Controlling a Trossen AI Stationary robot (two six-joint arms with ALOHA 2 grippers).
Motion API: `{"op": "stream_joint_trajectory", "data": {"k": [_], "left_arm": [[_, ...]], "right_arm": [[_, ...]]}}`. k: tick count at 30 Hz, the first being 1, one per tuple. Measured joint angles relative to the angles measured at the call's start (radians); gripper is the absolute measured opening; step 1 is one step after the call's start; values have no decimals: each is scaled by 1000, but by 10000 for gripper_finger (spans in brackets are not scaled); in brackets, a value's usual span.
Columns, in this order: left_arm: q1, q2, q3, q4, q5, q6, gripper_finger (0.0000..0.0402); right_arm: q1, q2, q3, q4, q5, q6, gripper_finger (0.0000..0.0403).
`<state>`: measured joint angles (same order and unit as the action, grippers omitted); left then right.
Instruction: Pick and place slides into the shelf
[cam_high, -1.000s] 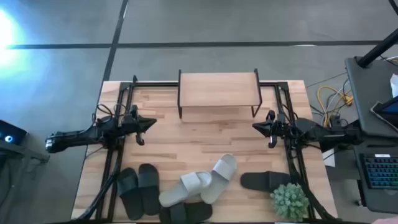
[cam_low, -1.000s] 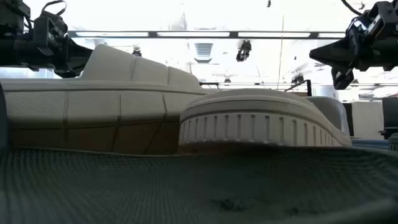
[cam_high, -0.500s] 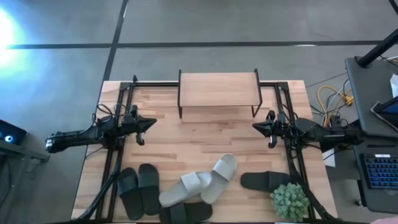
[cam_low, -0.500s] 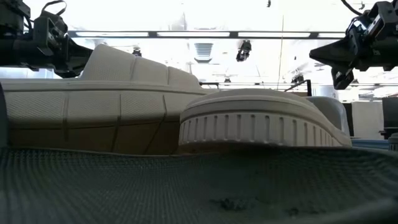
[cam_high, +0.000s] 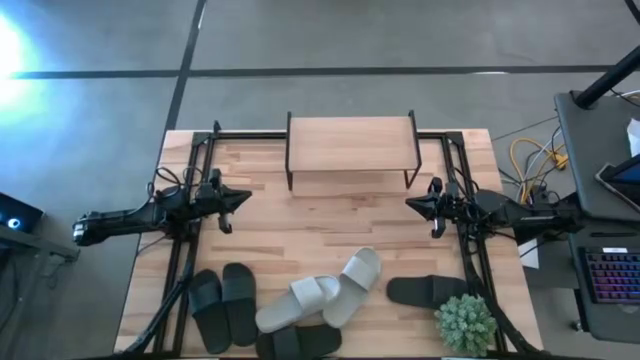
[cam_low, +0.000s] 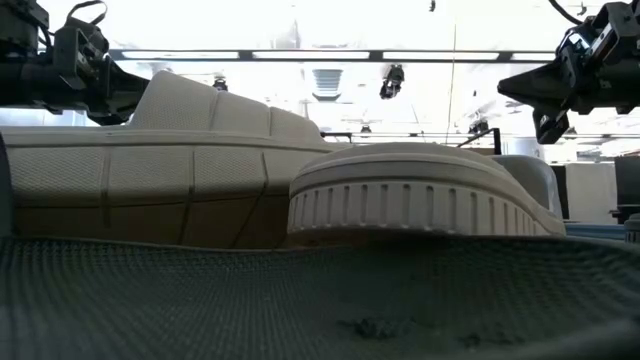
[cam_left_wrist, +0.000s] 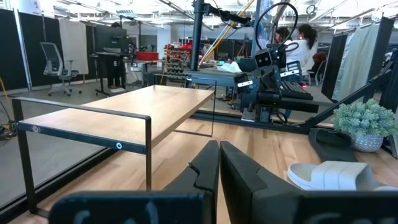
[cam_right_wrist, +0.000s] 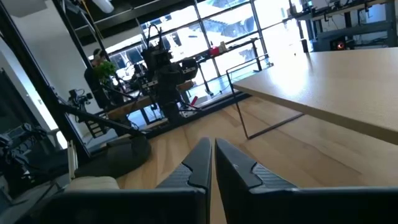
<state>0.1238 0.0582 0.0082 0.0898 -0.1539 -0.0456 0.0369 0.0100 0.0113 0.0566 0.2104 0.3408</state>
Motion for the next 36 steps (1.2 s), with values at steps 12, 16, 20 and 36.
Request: {"op": "stream_joint_trajectory", "data": {"k": [12, 16, 20, 36], "left_arm": [[0, 0, 0, 0, 0, 0, 0], [0, 0, 0, 0, 0, 0, 0], [0, 0, 0, 0, 0, 0, 0], [0, 2, 0, 4, 1, 0, 0]], "right_arm": [[0, 0, 0, 0, 0, 0, 13], [0, 0, 0, 12, 43, -1, 13], [-1, -2, 0, 58, 220, 58, 13], [3, 176, 54, 546, -211, 807, 13]]}}
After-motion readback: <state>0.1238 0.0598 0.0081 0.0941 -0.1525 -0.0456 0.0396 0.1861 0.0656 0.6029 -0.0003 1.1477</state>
